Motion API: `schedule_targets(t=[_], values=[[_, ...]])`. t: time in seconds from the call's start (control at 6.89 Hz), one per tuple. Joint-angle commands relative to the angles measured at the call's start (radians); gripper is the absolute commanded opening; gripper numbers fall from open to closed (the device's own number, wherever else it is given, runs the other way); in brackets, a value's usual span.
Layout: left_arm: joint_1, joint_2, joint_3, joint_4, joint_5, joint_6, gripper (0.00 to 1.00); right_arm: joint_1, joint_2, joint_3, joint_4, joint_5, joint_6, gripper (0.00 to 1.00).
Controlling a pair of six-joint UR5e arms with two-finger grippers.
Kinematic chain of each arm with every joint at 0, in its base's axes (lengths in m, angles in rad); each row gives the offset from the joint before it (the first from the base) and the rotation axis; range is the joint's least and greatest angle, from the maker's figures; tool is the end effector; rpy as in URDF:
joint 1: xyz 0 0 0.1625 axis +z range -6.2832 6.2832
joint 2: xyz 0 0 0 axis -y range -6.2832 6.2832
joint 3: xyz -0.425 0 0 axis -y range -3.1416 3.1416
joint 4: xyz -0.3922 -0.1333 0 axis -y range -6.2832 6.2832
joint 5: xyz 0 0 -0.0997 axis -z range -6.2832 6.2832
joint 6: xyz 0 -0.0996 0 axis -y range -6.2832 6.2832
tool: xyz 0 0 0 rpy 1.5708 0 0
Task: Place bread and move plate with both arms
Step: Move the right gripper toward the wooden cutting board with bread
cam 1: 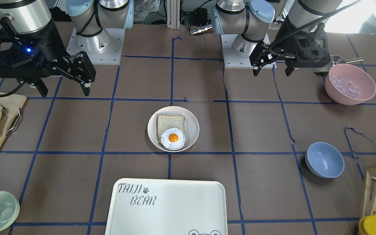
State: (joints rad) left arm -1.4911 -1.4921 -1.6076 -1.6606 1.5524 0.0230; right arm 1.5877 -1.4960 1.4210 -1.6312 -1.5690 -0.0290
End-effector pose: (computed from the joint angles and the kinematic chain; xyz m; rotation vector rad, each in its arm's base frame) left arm -0.0986 -0.4626 0.4984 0.0891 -3.1186 -0.0732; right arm 0.1425 -0.5328 0.5305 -0.0721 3.1326 -0.2125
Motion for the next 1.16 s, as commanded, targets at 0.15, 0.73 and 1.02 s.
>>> schedule_targets(t=[0.15, 0.73, 1.02], values=[[0.0, 0.001, 0.0, 0.001, 0.0, 0.0, 1.0, -0.009, 0.0, 0.016, 0.022, 0.001, 0.003, 1.0], [0.0, 0.001, 0.0, 0.001, 0.0, 0.0, 1.0, -0.06, -0.015, 0.013, 0.028, 0.013, 0.026, 1.0], [0.0, 0.0, -0.002, 0.001, 0.0, 0.0, 1.0, -0.052, -0.024, 0.009, 0.031, 0.014, 0.027, 1.0]])
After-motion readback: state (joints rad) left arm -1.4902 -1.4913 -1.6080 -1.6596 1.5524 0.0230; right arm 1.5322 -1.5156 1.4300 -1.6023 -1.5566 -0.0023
